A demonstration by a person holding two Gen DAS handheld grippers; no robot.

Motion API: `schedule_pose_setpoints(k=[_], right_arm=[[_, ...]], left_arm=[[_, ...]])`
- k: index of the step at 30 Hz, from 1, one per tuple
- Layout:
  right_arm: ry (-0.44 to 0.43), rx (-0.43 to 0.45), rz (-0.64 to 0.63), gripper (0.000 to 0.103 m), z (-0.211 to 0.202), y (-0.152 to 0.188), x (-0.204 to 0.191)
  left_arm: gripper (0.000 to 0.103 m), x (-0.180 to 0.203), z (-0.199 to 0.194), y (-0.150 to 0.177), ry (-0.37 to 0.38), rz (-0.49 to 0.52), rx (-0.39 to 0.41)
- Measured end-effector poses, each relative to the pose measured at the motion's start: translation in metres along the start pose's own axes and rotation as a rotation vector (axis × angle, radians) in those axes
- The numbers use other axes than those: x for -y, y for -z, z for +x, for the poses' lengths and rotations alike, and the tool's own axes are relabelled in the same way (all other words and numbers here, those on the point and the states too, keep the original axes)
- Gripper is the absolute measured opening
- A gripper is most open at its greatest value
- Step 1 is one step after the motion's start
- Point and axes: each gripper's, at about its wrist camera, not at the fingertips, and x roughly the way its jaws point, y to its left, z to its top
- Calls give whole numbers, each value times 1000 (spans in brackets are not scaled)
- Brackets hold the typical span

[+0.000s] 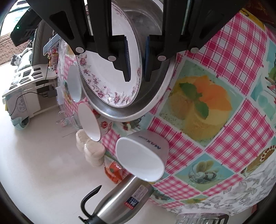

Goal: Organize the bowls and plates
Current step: 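Carry the floral plate over the steel basin and lower it inside with both grippers, then open both grippers to release the floral plate in the basin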

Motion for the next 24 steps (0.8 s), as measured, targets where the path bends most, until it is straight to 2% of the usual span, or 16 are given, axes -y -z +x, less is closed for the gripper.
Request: schedule_pose_setpoints(k=[7, 14, 24], right_arm=[[25, -57, -3, 11, 18, 7, 6], [38, -57, -23, 11, 20, 9, 4], [115, -47, -106, 14, 20, 11, -6]], left_arm=[[15, -4, 9, 4, -18, -11, -29], [15, -4, 11, 4, -40, -7, -34], [15, 11, 17, 9, -135, 78, -43]])
